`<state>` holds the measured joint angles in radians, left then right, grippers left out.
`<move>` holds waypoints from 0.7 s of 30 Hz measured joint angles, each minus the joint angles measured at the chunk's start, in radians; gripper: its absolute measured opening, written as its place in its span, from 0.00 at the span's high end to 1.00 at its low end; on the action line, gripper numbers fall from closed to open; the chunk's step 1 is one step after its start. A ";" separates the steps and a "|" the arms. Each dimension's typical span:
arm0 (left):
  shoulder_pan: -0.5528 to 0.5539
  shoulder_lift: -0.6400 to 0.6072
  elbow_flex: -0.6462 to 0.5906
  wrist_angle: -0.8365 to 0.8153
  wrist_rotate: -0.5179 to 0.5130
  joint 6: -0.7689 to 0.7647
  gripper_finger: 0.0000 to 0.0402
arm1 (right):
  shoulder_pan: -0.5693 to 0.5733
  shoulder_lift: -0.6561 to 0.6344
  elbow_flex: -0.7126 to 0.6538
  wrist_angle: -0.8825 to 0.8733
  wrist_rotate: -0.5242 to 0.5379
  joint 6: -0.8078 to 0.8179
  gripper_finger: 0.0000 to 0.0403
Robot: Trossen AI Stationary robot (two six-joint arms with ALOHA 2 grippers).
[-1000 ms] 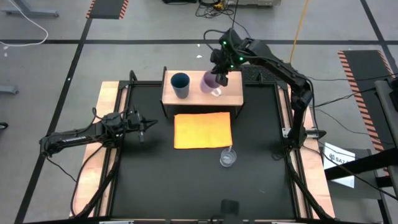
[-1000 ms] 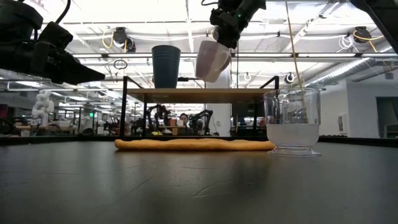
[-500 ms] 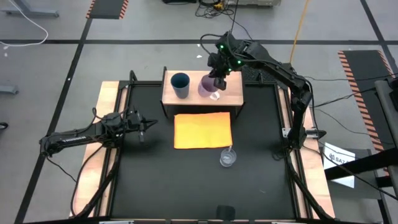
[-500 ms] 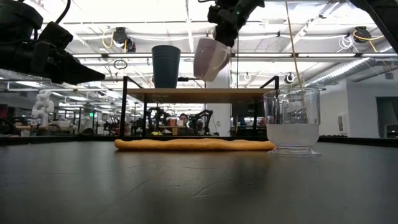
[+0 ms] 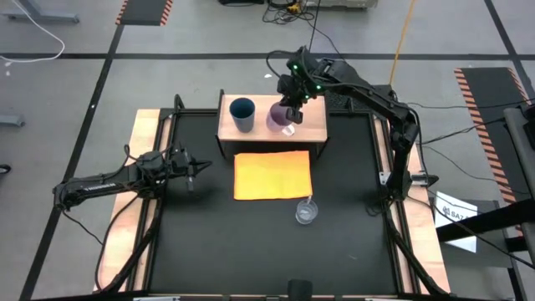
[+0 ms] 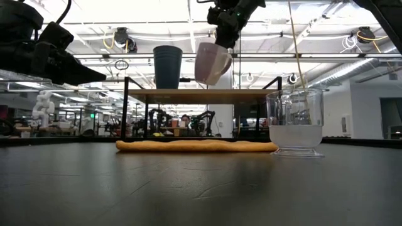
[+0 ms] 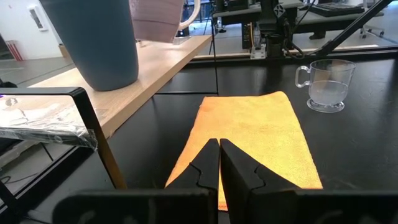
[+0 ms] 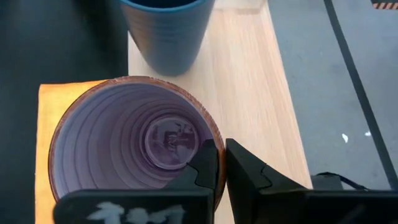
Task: Stack small to large cups/mugs on shelf
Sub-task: Put the purple mug on the shelf
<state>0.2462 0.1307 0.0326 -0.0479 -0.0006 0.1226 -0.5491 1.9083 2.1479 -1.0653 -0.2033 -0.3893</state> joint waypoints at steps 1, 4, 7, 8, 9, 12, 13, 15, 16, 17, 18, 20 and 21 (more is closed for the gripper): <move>0.000 0.000 0.000 0.000 0.000 0.000 0.96 | 0.000 0.000 0.000 -0.001 0.002 0.000 0.98; 0.000 0.000 0.000 0.000 0.000 -0.001 0.96 | 0.002 0.000 0.000 -0.001 -0.004 0.002 0.98; 0.000 0.000 0.000 0.000 0.000 -0.002 0.96 | 0.003 0.000 0.000 0.014 -0.005 0.009 0.98; 0.000 0.000 0.000 0.000 0.000 -0.002 0.96 | 0.003 0.000 0.000 0.019 -0.005 0.010 0.98; 0.000 0.000 0.000 0.000 0.000 -0.003 0.96 | 0.003 0.000 0.000 0.018 -0.006 0.011 0.98; 0.000 0.000 0.000 0.000 0.000 -0.004 0.96 | 0.002 0.000 0.000 0.011 -0.006 0.022 0.98; 0.000 0.000 0.000 0.000 0.000 -0.004 0.96 | 0.002 0.000 -0.001 0.011 -0.006 0.023 0.98; 0.000 0.000 0.000 0.000 0.000 -0.004 0.96 | 0.005 -0.002 -0.013 0.016 -0.007 0.025 0.98; 0.000 0.000 0.000 0.000 0.000 -0.004 0.96 | 0.006 -0.002 -0.021 0.021 -0.007 0.025 0.98; 0.000 0.000 0.000 0.000 0.000 -0.004 0.96 | 0.007 -0.002 -0.029 0.024 -0.007 0.025 0.98; 0.000 0.000 0.000 0.000 0.000 -0.004 0.96 | 0.007 -0.001 -0.036 0.023 -0.007 0.025 0.98; 0.000 0.000 0.000 0.000 0.001 -0.004 0.96 | 0.008 -0.001 -0.051 0.026 -0.007 0.028 0.98; 0.000 0.000 0.000 0.000 0.001 -0.004 0.96 | 0.011 -0.001 -0.057 0.037 -0.007 0.030 0.98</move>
<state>0.2462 0.1307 0.0326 -0.0479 0.0002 0.1188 -0.5386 1.9076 2.0911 -1.0282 -0.2100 -0.3592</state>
